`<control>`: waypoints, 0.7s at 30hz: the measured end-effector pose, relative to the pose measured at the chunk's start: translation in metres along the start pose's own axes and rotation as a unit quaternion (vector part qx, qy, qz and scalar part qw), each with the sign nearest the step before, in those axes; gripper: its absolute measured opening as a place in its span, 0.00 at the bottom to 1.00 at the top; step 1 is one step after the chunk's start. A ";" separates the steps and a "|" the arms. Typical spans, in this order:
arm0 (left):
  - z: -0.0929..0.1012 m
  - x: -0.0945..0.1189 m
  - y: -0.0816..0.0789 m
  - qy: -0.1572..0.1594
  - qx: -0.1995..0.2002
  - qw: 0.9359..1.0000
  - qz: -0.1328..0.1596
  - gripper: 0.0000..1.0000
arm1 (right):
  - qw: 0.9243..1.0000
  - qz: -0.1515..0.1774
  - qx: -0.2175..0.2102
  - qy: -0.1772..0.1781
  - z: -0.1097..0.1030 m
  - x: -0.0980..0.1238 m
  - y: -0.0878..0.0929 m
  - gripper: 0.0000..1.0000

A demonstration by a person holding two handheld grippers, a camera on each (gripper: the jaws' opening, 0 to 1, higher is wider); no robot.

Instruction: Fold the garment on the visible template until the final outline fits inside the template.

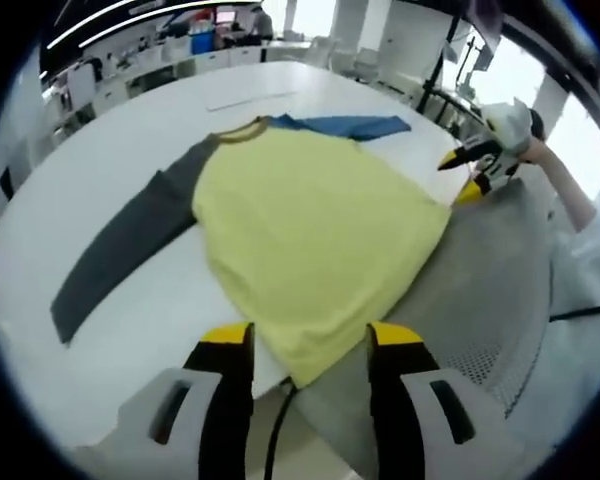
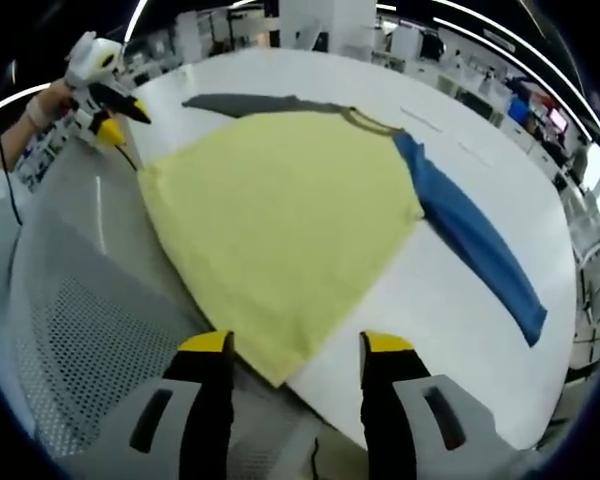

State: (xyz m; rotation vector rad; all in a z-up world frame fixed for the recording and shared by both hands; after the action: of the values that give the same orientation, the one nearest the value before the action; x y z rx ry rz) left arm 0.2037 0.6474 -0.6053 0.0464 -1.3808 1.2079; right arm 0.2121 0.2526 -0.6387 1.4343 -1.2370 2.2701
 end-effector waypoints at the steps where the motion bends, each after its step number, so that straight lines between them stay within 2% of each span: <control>1: 0.000 0.001 -0.001 -0.004 -0.004 1.000 -0.002 0.42 | 1.000 0.003 0.001 0.001 0.000 0.002 -0.001 0.52; 5: 0.002 0.005 -0.003 -0.006 -0.014 1.000 -0.006 0.44 | 1.000 0.015 -0.002 0.006 0.003 0.004 -0.004 0.59; 21: 0.006 0.009 -0.013 -0.008 -0.032 0.999 0.008 0.52 | 0.999 0.032 0.011 0.015 0.001 0.014 -0.017 0.68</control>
State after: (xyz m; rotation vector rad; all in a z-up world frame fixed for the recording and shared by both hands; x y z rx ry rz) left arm 0.2057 0.6431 -0.5895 -0.0001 -1.4346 1.1785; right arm 0.2148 0.2585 -0.6178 1.3826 -1.2699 2.3457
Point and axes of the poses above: the point that each gripper's makers call its tool centre point, and the gripper's own axes: x roughly backward along the fingers, z roughly to its right, y roughly out of its underside, the point moved 9 cm from there along x, roughly backward along the fingers, and after that the axes turned 11 degrees about y, right-handed, at the moved point
